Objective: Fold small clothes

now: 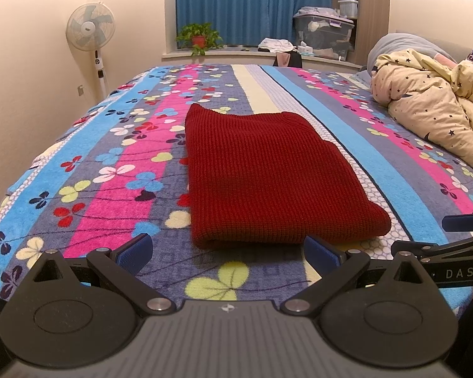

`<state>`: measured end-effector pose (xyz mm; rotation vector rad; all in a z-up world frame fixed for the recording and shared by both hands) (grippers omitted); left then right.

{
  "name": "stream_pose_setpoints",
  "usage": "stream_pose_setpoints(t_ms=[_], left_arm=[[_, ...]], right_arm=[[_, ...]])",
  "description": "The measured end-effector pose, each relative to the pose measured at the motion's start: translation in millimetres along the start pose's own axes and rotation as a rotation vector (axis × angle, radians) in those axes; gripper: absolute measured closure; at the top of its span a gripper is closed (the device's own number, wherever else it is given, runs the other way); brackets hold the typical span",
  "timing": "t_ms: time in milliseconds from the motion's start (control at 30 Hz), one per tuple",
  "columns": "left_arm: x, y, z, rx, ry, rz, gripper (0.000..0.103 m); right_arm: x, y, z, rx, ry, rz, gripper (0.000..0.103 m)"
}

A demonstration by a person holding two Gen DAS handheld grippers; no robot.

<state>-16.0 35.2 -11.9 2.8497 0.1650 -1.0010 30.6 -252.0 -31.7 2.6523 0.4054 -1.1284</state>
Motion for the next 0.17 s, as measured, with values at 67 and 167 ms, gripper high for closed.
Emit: stream_pose_setpoints(t_ms=[67,167], left_arm=[[0.0,0.9,-0.4,0.001,0.0,0.0,0.001],[0.3,0.9,-0.9,-0.001,-0.001,0.0,0.001]], right_arm=[[0.0,0.1,0.0,-0.001,0.0,-0.001,0.008],[0.0,0.0,-0.2,-0.001,0.0,0.0,0.008]])
Point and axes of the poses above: each gripper's, at about its wrist camera, not at the fingertips, and x roughly the way its jaws point, y to its right, z to its underside, the point moved 5 cm from there along x, roughly the way its jaws point, and after that the axes turned 10 degrees about -x, right-handed, at the moved point
